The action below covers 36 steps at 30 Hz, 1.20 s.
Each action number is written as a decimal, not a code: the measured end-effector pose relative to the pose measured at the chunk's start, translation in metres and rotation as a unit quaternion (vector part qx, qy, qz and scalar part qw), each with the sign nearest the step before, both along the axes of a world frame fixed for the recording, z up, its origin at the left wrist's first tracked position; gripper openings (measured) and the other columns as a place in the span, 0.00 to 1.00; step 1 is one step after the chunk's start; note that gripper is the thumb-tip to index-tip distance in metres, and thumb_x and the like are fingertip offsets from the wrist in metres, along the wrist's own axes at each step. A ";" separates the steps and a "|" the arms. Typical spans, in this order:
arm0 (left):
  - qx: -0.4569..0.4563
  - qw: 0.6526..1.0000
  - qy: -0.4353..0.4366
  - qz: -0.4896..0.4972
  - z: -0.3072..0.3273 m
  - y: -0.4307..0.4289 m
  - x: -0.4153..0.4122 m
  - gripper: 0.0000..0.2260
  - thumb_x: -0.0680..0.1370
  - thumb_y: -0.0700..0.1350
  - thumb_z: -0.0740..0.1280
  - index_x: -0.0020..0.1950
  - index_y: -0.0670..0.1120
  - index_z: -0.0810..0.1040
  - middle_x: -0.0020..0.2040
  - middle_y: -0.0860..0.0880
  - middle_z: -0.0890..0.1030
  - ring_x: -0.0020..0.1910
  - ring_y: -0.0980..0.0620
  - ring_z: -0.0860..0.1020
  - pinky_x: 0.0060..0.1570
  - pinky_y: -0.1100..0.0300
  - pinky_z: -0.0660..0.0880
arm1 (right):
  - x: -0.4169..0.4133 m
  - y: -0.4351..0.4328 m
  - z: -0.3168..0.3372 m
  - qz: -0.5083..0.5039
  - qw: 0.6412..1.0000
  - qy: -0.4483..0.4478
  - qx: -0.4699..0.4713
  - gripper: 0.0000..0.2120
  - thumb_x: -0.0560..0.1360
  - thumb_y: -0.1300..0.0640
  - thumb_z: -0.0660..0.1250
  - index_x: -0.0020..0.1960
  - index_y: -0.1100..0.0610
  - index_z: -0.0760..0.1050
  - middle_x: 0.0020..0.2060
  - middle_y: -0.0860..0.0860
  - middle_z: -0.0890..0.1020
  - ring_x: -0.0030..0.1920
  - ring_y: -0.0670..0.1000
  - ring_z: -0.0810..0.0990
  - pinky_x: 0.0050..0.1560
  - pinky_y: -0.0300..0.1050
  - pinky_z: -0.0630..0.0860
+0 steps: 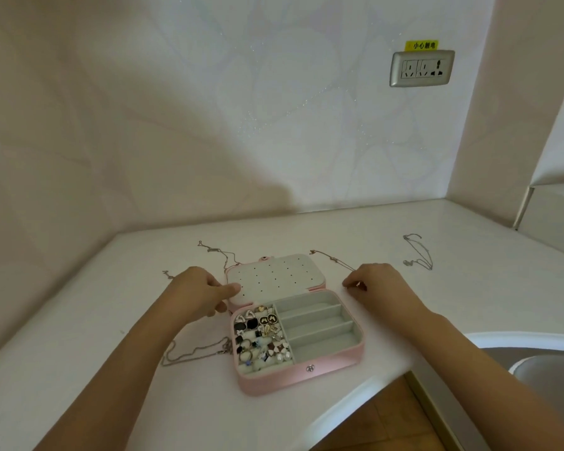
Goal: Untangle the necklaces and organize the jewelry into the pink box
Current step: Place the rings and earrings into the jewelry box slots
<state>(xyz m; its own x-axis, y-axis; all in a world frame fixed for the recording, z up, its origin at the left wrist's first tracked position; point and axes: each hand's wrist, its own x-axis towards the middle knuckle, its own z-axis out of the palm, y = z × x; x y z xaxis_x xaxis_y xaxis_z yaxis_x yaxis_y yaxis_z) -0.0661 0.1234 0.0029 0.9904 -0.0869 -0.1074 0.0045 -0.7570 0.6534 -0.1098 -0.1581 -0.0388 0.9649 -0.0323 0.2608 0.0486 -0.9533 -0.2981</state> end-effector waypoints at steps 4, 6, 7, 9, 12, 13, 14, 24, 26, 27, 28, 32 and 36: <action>-0.031 0.999 0.003 0.020 -0.005 0.003 0.007 0.13 0.74 0.51 0.71 0.41 0.41 0.81 0.35 0.50 0.84 0.30 0.55 0.74 0.30 0.63 0.69 | -0.008 0.000 0.011 -0.005 0.987 0.036 0.156 0.09 0.71 0.65 0.69 0.45 0.53 0.83 0.38 0.43 0.79 0.39 0.41 0.77 0.38 0.24 0.70; -0.068 0.997 0.018 0.023 -0.007 0.004 0.008 0.11 0.73 0.48 0.73 0.42 0.40 0.80 0.33 0.48 0.84 0.28 0.54 0.72 0.29 0.63 0.68 | -0.011 0.000 0.014 -0.007 0.981 0.035 0.191 0.10 0.69 0.66 0.72 0.39 0.51 0.82 0.37 0.46 0.82 0.40 0.44 0.80 0.37 0.25 0.71; -0.093 0.995 0.029 0.023 -0.008 0.005 0.009 0.12 0.72 0.46 0.74 0.45 0.38 0.79 0.33 0.47 0.84 0.28 0.54 0.71 0.29 0.63 0.67 | -0.014 0.001 0.017 -0.014 0.976 0.021 0.216 0.10 0.68 0.66 0.74 0.38 0.51 0.82 0.36 0.46 0.83 0.39 0.44 0.81 0.37 0.25 0.71; -0.130 0.990 0.043 0.028 -0.009 0.006 0.010 0.16 0.71 0.45 0.75 0.51 0.38 0.73 0.35 0.45 0.84 0.29 0.53 0.71 0.28 0.63 0.67 | -0.025 0.005 0.028 -0.004 0.956 0.002 0.295 0.07 0.67 0.64 0.76 0.39 0.53 0.83 0.34 0.46 0.84 0.36 0.41 0.81 0.37 0.26 0.71; -0.124 0.991 0.048 0.023 -0.008 0.006 0.010 0.14 0.71 0.45 0.75 0.47 0.38 0.75 0.31 0.47 0.82 0.26 0.53 0.68 0.26 0.64 0.65 | -0.045 0.020 0.046 0.075 0.920 0.052 0.382 0.05 0.66 0.64 0.77 0.40 0.56 0.84 0.32 0.44 0.84 0.36 0.37 0.81 0.38 0.26 0.71; -0.107 0.992 0.056 0.021 -0.007 0.005 0.008 0.13 0.72 0.47 0.74 0.43 0.37 0.78 0.26 0.49 0.81 0.24 0.53 0.66 0.25 0.65 0.64 | -0.049 0.025 0.048 0.095 0.921 0.072 0.371 0.05 0.66 0.64 0.77 0.41 0.56 0.85 0.31 0.41 0.84 0.35 0.36 0.80 0.38 0.25 0.70; -0.086 0.994 0.067 0.019 -0.006 0.004 0.006 0.14 0.73 0.49 0.73 0.41 0.37 0.79 0.22 0.51 0.78 0.23 0.53 0.65 0.24 0.65 0.63 | -0.051 0.030 0.047 0.104 0.928 0.082 0.348 0.05 0.66 0.63 0.77 0.41 0.55 0.85 0.30 0.40 0.83 0.34 0.35 0.79 0.37 0.24 0.69; -0.133 0.979 0.154 0.021 -0.009 0.007 0.009 0.15 0.73 0.49 0.72 0.45 0.37 0.82 0.24 0.49 0.76 0.23 0.54 0.62 0.23 0.65 0.58 | -0.037 0.049 0.028 0.110 0.987 0.014 0.120 0.05 0.71 0.60 0.73 0.46 0.53 0.85 0.39 0.44 0.76 0.36 0.37 0.72 0.38 0.28 0.66; -0.159 0.975 0.152 0.013 -0.009 0.006 0.009 0.13 0.74 0.48 0.72 0.44 0.37 0.82 0.29 0.47 0.77 0.24 0.54 0.64 0.25 0.64 0.60 | -0.037 0.046 0.027 0.121 0.986 0.018 0.110 0.05 0.71 0.59 0.73 0.46 0.52 0.85 0.39 0.43 0.75 0.37 0.37 0.71 0.38 0.28 0.65; -0.175 0.974 0.140 0.014 -0.010 0.005 0.009 0.12 0.74 0.47 0.71 0.43 0.37 0.81 0.30 0.47 0.78 0.25 0.54 0.67 0.26 0.64 0.64 | -0.037 0.044 0.026 0.126 0.986 0.017 0.109 0.06 0.72 0.59 0.73 0.46 0.51 0.85 0.39 0.42 0.74 0.37 0.37 0.71 0.38 0.28 0.65; -0.195 0.972 0.126 0.017 -0.009 0.002 0.008 0.11 0.75 0.46 0.71 0.44 0.37 0.81 0.31 0.46 0.79 0.26 0.53 0.70 0.26 0.64 0.68 | -0.039 0.043 0.025 0.126 0.986 0.008 0.112 0.06 0.72 0.58 0.72 0.48 0.51 0.85 0.39 0.42 0.74 0.38 0.37 0.71 0.39 0.28 0.65; -0.257 0.962 0.095 0.023 -0.009 -0.008 0.006 0.12 0.78 0.44 0.66 0.44 0.35 0.80 0.33 0.43 0.82 0.32 0.49 0.79 0.30 0.61 0.77 | -0.046 0.031 0.018 0.054 0.988 -0.044 0.140 0.11 0.77 0.53 0.66 0.58 0.48 0.80 0.45 0.42 0.75 0.41 0.39 0.74 0.41 0.28 0.68; -0.304 0.947 0.095 0.041 -0.015 -0.018 0.003 0.15 0.81 0.46 0.60 0.48 0.35 0.78 0.38 0.41 0.82 0.35 0.46 0.79 0.35 0.56 0.76 | -0.054 0.019 0.007 0.000 0.984 0.041 0.171 0.14 0.80 0.51 0.61 0.65 0.51 0.74 0.49 0.43 0.77 0.45 0.41 0.76 0.46 0.31 0.70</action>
<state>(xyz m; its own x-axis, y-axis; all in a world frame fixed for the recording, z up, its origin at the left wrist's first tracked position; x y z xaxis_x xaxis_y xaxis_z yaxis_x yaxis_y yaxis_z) -0.0631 0.1051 -0.0118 0.9641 -0.1131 -0.2402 0.2093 -0.2328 0.9497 -0.1635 -0.1395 -0.0315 0.9821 -0.1045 0.1568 0.0116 -0.7970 -0.6039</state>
